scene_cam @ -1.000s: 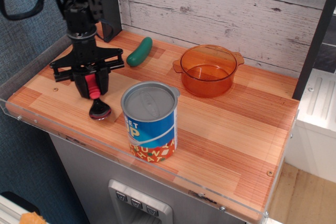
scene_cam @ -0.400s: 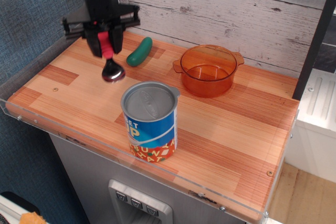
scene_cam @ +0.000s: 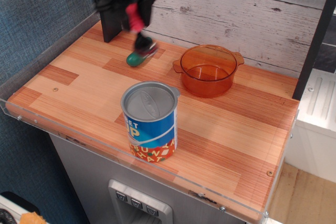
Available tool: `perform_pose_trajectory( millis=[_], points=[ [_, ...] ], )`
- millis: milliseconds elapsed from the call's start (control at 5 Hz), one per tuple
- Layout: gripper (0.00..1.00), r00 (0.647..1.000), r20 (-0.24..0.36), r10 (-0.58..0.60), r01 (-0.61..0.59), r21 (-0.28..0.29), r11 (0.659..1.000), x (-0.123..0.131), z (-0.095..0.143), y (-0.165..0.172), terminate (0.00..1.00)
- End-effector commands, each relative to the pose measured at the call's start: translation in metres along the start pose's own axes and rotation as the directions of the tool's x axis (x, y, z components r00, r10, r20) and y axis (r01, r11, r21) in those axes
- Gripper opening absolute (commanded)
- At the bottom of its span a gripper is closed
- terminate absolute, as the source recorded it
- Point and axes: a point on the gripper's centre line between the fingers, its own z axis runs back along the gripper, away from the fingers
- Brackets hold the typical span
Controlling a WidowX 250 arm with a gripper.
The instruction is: PICK UP THE SPOON AND PUT INTO THE PLASTIC BOWL
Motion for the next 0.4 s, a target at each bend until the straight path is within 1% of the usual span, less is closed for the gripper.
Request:
perform_pose_trajectory(
  millis=[0,200],
  points=[
    [0.00,0.997,0.032,0.063,-0.062,-0.034,0.998,-0.023,0.004,-0.048,0.00],
    [0.00,0.997,0.038,0.073,-0.072,-0.010,0.997,-0.026,-0.012,-0.054,0.00]
  ],
)
